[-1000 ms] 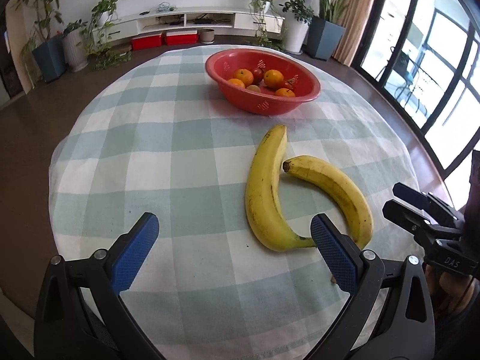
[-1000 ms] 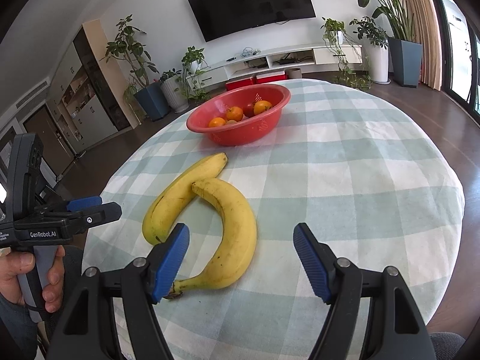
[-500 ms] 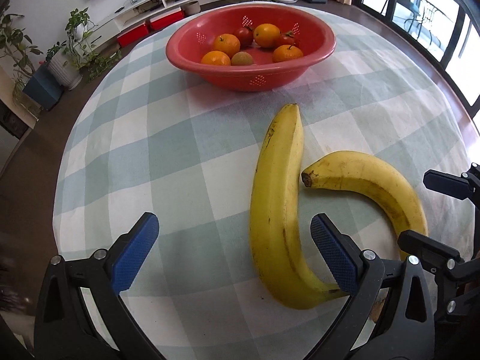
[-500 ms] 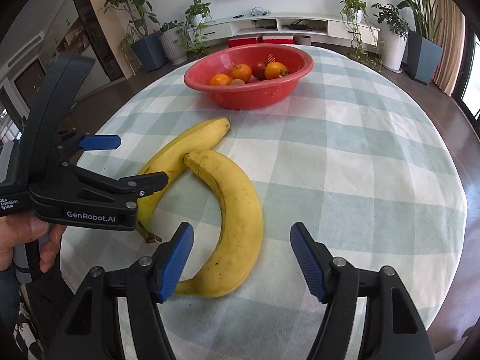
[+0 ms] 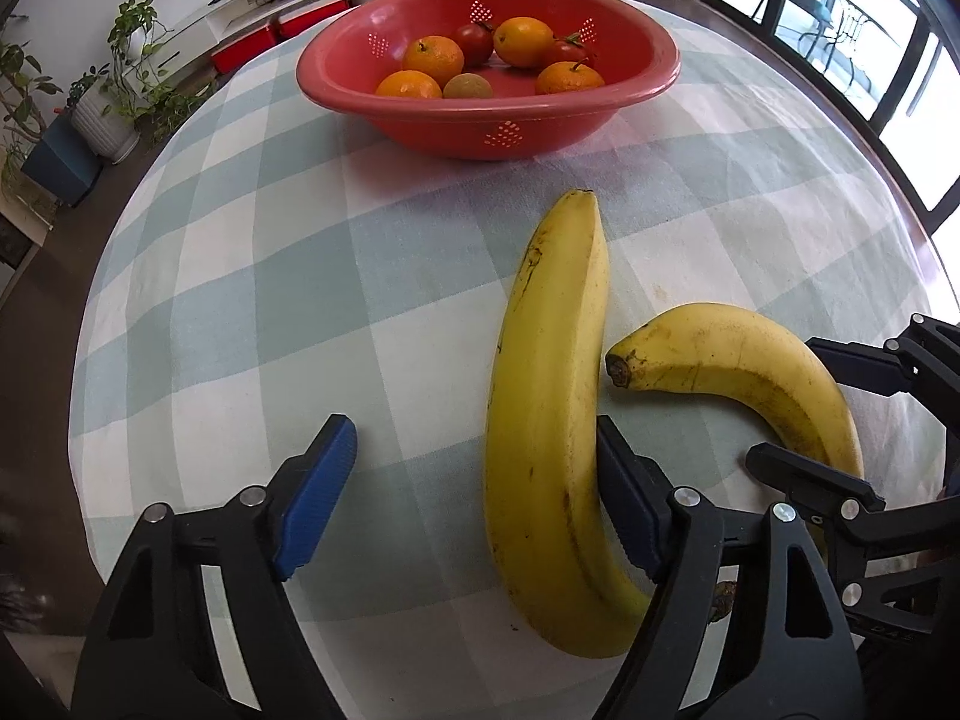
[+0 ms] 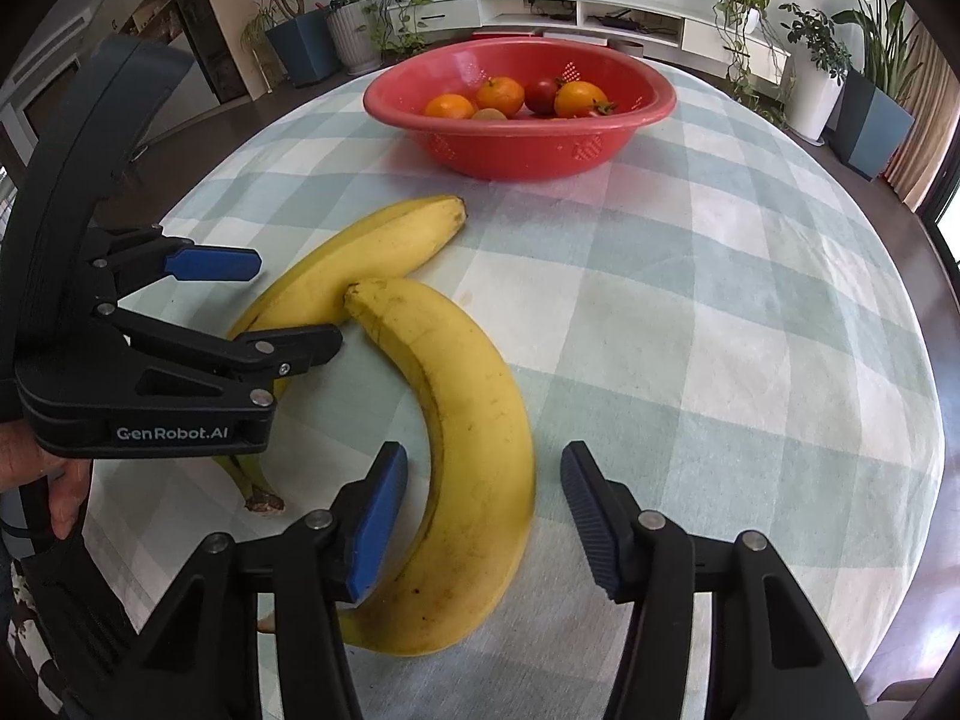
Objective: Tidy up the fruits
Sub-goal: 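Grasp one banana with the left tool while the right tool grasps the other banana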
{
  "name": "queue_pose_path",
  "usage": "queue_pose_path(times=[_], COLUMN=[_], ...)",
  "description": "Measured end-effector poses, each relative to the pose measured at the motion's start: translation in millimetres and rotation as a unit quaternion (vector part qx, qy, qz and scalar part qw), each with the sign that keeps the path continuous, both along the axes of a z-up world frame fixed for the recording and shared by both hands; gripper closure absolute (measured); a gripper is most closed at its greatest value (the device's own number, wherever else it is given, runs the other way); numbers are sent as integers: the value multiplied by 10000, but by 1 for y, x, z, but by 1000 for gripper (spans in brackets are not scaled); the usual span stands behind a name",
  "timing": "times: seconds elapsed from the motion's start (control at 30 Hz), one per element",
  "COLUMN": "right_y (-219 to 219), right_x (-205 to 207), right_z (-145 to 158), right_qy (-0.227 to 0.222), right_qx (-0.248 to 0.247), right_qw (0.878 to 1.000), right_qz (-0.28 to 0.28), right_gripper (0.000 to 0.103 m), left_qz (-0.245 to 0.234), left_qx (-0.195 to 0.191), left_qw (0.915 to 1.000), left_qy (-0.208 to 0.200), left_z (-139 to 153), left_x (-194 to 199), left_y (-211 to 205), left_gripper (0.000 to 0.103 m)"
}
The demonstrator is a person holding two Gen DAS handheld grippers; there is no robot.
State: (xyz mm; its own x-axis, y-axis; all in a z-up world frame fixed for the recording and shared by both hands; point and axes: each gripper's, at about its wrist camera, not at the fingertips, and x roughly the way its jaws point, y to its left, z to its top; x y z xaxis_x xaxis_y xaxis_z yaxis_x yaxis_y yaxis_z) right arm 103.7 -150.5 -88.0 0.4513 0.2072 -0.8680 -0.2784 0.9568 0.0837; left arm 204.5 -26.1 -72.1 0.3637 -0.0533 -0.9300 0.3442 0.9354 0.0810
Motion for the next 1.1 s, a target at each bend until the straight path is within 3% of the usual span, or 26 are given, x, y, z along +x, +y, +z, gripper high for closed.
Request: queue_pose_path(times=[0.3, 0.7, 0.87, 0.93, 1.0, 1.1], right_y=[10, 13, 14, 13, 14, 14], right_x=[8, 12, 14, 15, 15, 16], right_z=[-1, 0, 0, 0, 0, 0], right_qy=[104, 255, 306, 337, 356, 381], right_qx=[-336, -428, -447, -437, -445, -475], right_qw=[9993, 9985, 9982, 9981, 9980, 9977], right_qz=[133, 214, 253, 259, 268, 294], right_gripper=[47, 50, 50, 50, 50, 50], left_qz=[-45, -223, -179, -91, -28, -41], left_qx=[77, 228, 110, -27, -8, -19], left_qw=[10000, 9995, 9997, 9996, 9995, 9994], left_qy=[9, 63, 137, 273, 321, 343], left_z=[1, 3, 1, 0, -2, -4], left_x=[0, -6, -4, 0, 3, 5], left_y=[-2, -8, -3, 3, 7, 9], left_gripper=[26, 29, 29, 27, 17, 15])
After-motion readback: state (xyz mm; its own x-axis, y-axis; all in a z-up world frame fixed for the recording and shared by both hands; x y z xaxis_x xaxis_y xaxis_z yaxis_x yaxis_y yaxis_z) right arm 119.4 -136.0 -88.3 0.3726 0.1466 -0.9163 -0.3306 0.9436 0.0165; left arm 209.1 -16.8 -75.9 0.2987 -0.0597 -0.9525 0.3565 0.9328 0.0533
